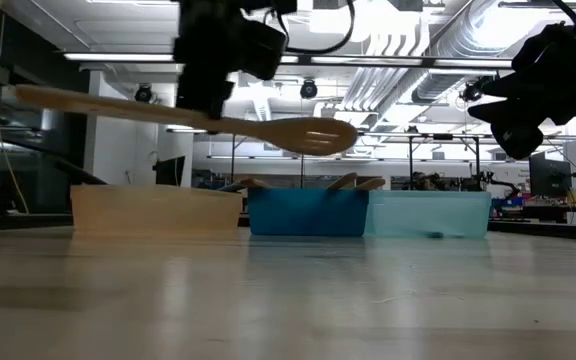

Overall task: Pick & Place Kitchen Items
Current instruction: Put the brown wooden spoon into the blue bin

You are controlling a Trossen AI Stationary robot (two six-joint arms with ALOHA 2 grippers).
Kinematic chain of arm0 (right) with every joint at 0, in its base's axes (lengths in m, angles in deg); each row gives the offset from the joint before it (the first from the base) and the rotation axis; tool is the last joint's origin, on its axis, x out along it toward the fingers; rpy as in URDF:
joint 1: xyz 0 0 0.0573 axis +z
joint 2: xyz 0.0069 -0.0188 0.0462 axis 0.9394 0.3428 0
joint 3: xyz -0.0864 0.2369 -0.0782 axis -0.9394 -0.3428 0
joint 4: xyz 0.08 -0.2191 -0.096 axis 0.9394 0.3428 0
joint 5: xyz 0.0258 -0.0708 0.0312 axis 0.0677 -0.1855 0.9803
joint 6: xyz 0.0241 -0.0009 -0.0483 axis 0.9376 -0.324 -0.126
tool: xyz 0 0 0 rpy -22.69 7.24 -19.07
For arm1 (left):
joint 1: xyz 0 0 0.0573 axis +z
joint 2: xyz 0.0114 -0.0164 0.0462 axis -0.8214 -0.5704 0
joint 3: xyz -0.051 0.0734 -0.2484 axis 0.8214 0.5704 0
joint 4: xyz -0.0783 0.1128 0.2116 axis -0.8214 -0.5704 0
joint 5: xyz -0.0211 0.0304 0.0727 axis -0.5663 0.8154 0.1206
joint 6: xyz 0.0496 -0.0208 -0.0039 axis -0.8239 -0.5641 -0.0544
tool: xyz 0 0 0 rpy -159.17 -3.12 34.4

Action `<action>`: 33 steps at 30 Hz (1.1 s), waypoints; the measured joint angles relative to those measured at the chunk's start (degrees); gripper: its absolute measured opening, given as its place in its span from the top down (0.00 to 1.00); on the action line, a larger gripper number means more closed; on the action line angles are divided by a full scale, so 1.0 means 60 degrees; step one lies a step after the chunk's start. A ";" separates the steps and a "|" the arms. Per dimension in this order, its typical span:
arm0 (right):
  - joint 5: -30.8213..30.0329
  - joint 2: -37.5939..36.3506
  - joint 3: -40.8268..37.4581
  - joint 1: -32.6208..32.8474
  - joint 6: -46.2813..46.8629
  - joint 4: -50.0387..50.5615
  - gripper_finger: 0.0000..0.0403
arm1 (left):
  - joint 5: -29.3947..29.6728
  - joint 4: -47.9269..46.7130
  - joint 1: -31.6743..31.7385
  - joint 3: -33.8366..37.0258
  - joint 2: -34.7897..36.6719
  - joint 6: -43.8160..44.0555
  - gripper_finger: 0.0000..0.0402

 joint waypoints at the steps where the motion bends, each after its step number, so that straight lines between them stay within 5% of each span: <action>1: 0.0000 -0.0001 0.0000 0.0000 -0.0001 0.0000 0.61 | -0.0108 -0.0007 0.0262 -0.0087 0.0000 -0.0005 0.83; 21: 0.0000 -0.0002 0.0000 0.0000 0.0000 0.0000 0.61 | -0.0841 0.1886 0.4747 -0.0772 -0.0557 0.1412 0.83; 33: 0.0000 -0.0003 0.0004 -0.0002 0.0000 0.0000 0.61 | -0.1102 -0.0284 0.5595 -0.4983 -0.3508 0.0663 0.83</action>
